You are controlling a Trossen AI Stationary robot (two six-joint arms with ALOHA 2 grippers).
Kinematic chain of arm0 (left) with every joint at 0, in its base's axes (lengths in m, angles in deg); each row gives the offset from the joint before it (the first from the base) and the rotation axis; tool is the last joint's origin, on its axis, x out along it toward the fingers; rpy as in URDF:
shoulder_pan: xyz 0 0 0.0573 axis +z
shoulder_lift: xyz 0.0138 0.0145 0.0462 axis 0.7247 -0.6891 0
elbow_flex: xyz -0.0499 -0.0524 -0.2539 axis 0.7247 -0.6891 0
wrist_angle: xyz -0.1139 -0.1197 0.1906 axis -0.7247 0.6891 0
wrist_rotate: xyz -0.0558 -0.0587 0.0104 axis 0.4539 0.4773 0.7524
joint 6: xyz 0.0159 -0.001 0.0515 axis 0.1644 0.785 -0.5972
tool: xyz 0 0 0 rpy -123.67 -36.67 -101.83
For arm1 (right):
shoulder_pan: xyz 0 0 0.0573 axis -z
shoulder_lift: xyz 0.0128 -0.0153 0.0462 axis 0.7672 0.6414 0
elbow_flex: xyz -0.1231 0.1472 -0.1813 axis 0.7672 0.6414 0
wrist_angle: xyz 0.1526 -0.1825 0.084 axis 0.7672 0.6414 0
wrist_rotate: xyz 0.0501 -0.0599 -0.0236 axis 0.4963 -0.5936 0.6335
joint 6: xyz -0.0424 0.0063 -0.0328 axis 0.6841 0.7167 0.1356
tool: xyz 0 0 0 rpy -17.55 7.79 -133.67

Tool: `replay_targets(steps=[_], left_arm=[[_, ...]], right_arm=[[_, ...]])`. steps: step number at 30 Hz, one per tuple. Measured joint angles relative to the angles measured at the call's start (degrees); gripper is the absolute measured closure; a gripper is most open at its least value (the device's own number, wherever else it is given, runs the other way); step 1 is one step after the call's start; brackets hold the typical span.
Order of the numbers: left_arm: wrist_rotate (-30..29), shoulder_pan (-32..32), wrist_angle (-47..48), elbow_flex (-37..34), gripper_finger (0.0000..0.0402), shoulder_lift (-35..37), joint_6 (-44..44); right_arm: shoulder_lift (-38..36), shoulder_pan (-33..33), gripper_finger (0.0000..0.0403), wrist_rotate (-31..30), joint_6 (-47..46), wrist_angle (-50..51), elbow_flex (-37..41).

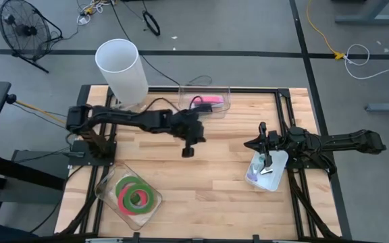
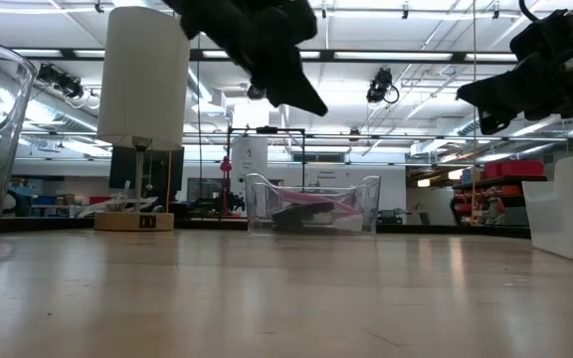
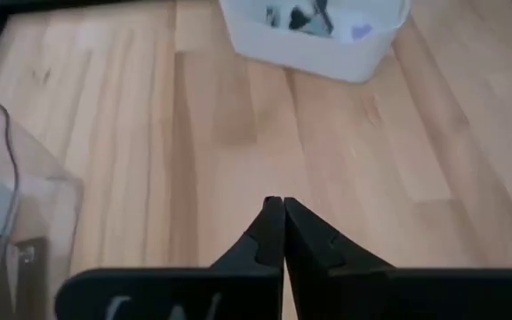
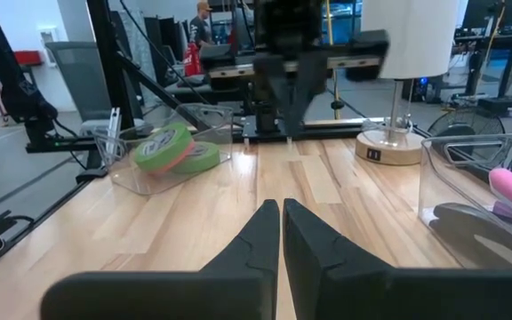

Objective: Pick and place Stapler, Stapler remover, tape
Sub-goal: Return to Home Position

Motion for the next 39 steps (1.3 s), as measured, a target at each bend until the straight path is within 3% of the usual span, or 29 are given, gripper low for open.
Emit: replay_targets(steps=[5, 14, 26, 39], left_arm=[[-0.32, -1.18, -6.05, -10.49, 0.0399, 6.90, 3.35], [-8.36, -3.84, -15.78, -30.29, 0.0400, 22.13, 6.26], [-8.18, -4.05, -19.43, -46.21, 0.0401, 36.51, 6.26], [-6.04, -3.38, -31.28, -66.08, 0.0401, 56.19, 6.30]], right_arm=[[-0.02, 0.00, 0.0381, 0.00, 0.02, 0.34, 0.00], [-0.02, 0.00, 0.0381, 0.04, 0.02, 0.11, 0.00], [-0.01, 0.02, 0.0381, 0.05, 0.00, 0.26, 0.00], [0.00, 0.02, 0.0381, 0.05, -0.01, 0.05, 0.00]])
